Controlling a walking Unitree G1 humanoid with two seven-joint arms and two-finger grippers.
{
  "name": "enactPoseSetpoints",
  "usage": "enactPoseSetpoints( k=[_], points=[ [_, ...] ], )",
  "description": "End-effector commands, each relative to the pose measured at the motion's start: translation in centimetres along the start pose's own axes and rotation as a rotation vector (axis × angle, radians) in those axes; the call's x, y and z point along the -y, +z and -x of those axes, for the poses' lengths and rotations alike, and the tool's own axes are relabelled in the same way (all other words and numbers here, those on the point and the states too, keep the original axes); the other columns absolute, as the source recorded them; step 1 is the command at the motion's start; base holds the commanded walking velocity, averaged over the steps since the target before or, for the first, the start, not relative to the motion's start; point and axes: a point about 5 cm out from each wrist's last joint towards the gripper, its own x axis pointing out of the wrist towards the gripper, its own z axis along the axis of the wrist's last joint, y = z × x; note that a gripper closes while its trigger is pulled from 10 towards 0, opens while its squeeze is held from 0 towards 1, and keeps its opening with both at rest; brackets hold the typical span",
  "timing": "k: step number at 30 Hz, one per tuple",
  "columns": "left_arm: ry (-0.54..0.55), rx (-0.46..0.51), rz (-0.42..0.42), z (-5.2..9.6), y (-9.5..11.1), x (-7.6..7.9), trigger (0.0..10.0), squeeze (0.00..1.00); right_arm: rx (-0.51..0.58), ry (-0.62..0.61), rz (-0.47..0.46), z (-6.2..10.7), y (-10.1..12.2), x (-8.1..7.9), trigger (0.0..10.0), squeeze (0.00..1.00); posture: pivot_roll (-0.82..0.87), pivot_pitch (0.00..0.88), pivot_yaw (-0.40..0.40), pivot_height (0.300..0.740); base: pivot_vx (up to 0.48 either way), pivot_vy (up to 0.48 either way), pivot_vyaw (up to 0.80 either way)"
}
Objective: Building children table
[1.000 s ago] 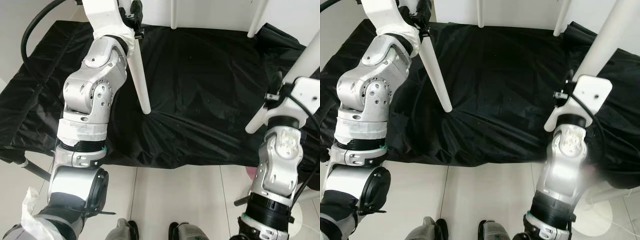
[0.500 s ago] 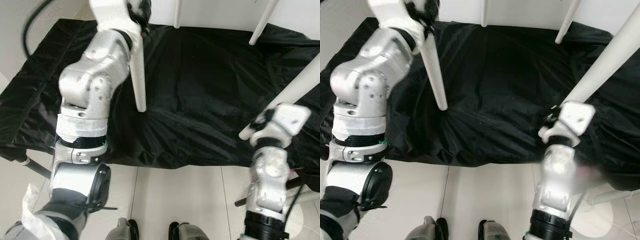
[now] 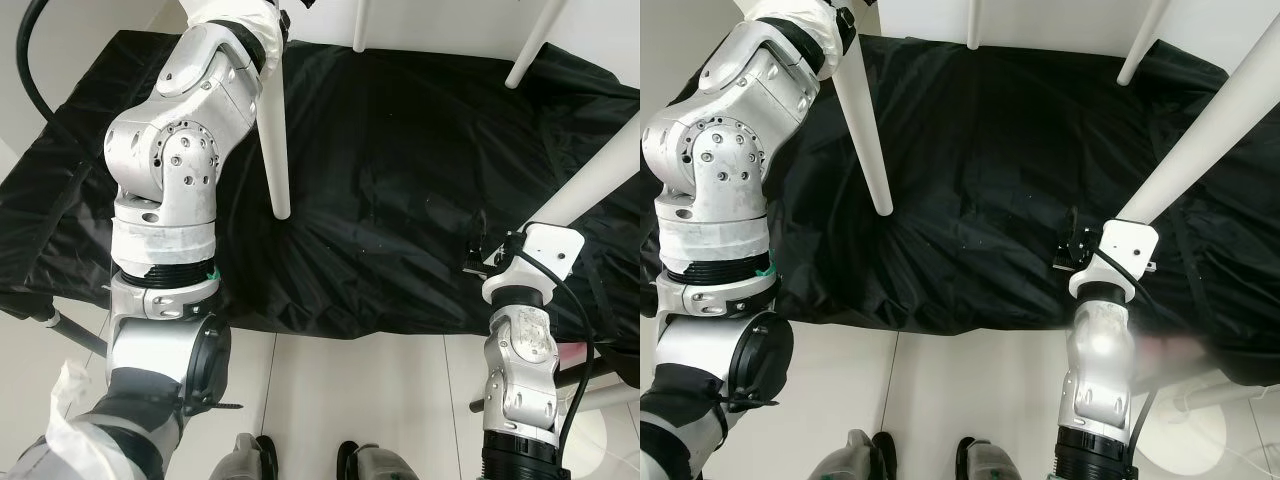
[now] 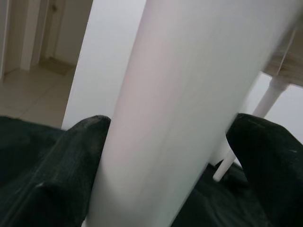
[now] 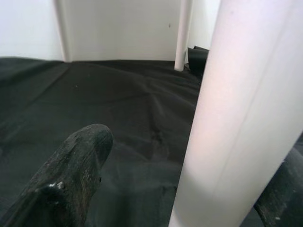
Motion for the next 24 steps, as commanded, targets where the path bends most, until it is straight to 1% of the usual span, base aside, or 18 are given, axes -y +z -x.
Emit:
enactPoseSetpoints(
  k=[1, 2, 5, 7, 8, 9, 14, 15, 17, 18, 19, 20, 21, 22, 24],
  points=[
    [-0.208, -0.065, 0.013, 0.7, -2.1, 2.0, 10.0, 0.0, -0.056, 0.113, -0.049, 0.6, -1.3, -2.2, 10.0, 0.0, -0.03, 0.2, 0.021, 0.74, 0.0, 0.0, 0.0],
    [-0.208, -0.065, 0.013, 0.7, -2.1, 2.0, 10.0, 0.0, -0.056, 0.113, -0.049, 0.6, -1.3, -2.2, 10.0, 0.0, -0.03, 0.2, 0.021, 0.74, 0.0, 0.0, 0.0],
    [-0.193, -0.092, -0.01, 2.0, -3.8, 1.2, 10.0, 0.0, -0.062, 0.112, -0.067, 0.9, -1.8, -2.2, 10.0, 0.0, -0.02, 0.2, 0.024, 0.74, 0.0, 0.0, 0.0],
    [-0.193, -0.092, -0.01, 2.0, -3.8, 1.2, 10.0, 0.0, -0.062, 0.112, -0.067, 0.9, -1.8, -2.2, 10.0, 0.0, -0.02, 0.2, 0.024, 0.74, 0.0, 0.0, 0.0],
    [-0.181, -0.074, -0.019, 2.3, -4.2, 1.0, 10.0, 0.0, -0.063, 0.111, -0.073, 1.0, -2.0, -2.2, 10.0, 0.0, -0.02, 0.198, 0.026, 0.74, 0.0, 0.0, 0.0],
    [-0.173, -0.041, -0.047, 2.6, -4.4, 0.8, 10.0, 0.0, -0.063, 0.108, -0.075, 1.0, -2.2, -2.1, 10.0, 0.0, -0.03, 0.199, 0.031, 0.74, 0.0, 0.0, 0.0],
    [-0.15, -0.025, -0.04, 3.1, -5.3, -0.3, 10.0, 0.0, -0.042, 0.089, -0.111, 1.0, -2.3, -1.9, 10.0, 0.0, -0.03, 0.196, 0.033, 0.74, 0.0, 0.0, 0.0],
    [-0.15, -0.025, -0.04, 3.1, -5.3, -0.3, 10.0, 0.0, -0.042, 0.089, -0.111, 1.0, -2.3, -1.9, 10.0, 0.0, -0.03, 0.196, 0.033, 0.74, 0.0, 0.0, 0.0],
    [-0.155, -0.016, -0.058, 4.0, -6.2, -1.3, 10.0, 0.0, -0.018, 0.084, -0.133, 1.1, -2.1, -1.7, 10.0, 0.0, -0.03, 0.19, 0.031, 0.74, 0.0, 0.0, 0.0],
    [-0.155, -0.016, -0.058, 4.0, -6.2, -1.3, 10.0, 0.0, -0.018, 0.084, -0.133, 1.1, -2.1, -1.7, 10.0, 0.0, -0.03, 0.19, 0.031, 0.74, 0.0, 0.0, 0.0],
    [-0.156, -0.011, -0.071, 4.7, -6.7, -1.8, 10.0, 0.0, -0.009, 0.086, -0.137, 1.2, -2.1, -1.7, 10.0, 0.0, -0.03, 0.191, 0.031, 0.74, 0.0, 0.0, 0.0],
    [-0.156, -0.011, -0.071, 4.7, -6.7, -1.8, 10.0, 0.0, -0.009, 0.086, -0.137, 1.2, -2.1, -1.7, 10.0, 0.0, -0.03, 0.191, 0.031, 0.74, 0.0, 0.0, 0.0],
    [-0.15, -0.011, -0.076, 5.2, -7.0, -2.2, 10.0, 0.0, -0.005, 0.088, -0.136, 1.4, -2.1, -1.7, 10.0, 0.0, -0.03, 0.189, 0.031, 0.74, 0.0, 0.0, 0.0],
    [-0.15, -0.011, -0.076, 5.2, -7.0, -2.2, 10.0, 0.0, -0.005, 0.088, -0.136, 1.4, -2.1, -1.7, 10.0, 0.0, -0.03, 0.189, 0.031, 0.74, 0.0, 0.0, 0.0],
    [-0.168, -0.012, -0.076, 6.5, -7.6, -2.4, 10.0, 0.0, -0.001, 0.091, -0.136, 1.9, -2.3, -1.8, 10.0, 0.0, -0.04, 0.188, 0.031, 0.74, 0.0, 0.0, 0.0]
  ],
)
